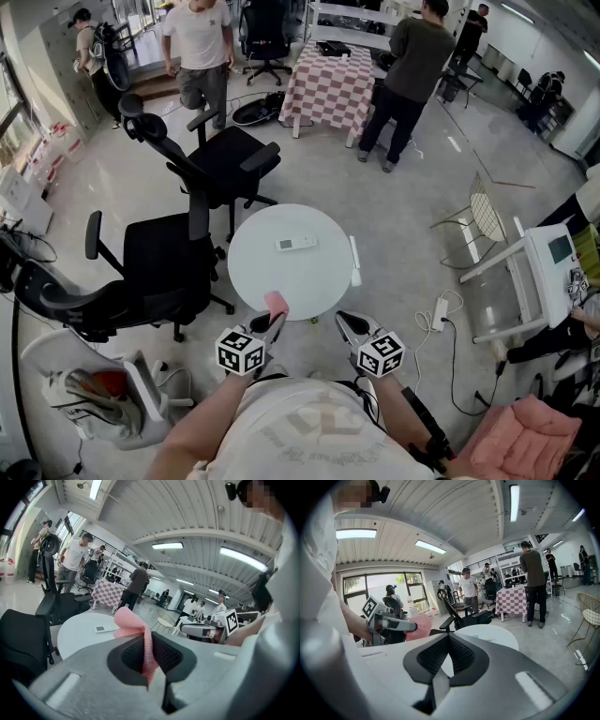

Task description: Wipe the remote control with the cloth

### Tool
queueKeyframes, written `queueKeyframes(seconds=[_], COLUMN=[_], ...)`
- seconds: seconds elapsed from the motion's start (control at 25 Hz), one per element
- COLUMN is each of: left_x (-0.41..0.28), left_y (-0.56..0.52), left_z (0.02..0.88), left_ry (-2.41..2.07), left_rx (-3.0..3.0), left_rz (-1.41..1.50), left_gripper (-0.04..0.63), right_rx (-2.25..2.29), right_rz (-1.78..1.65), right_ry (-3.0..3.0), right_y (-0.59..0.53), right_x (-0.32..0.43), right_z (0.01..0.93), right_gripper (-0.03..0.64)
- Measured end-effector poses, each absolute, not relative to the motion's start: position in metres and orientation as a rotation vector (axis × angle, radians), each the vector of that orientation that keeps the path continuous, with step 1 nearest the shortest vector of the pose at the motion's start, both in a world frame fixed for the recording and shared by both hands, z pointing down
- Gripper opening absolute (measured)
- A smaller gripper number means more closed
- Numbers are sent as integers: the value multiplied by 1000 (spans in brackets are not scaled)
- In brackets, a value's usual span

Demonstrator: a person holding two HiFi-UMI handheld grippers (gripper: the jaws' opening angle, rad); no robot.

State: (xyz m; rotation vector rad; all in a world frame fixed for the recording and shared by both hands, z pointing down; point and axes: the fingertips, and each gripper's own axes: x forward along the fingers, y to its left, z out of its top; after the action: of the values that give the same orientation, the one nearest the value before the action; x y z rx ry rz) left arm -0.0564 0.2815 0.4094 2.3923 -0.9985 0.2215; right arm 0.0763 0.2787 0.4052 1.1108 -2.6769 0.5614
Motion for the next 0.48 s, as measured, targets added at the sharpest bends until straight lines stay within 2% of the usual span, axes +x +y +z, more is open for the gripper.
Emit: queueKeyframes(seconds=[0.48], left_x=[-50], left_y=[287], left_z=[412], left_ry=[-936], left_rx=[2420], left_rz=[224], left_gripper=[26], right_rx=[1207], right_rz=[558], right_ry=[-2622], right_y=[287], right_x=[85], right_z=[411], right_gripper=[5])
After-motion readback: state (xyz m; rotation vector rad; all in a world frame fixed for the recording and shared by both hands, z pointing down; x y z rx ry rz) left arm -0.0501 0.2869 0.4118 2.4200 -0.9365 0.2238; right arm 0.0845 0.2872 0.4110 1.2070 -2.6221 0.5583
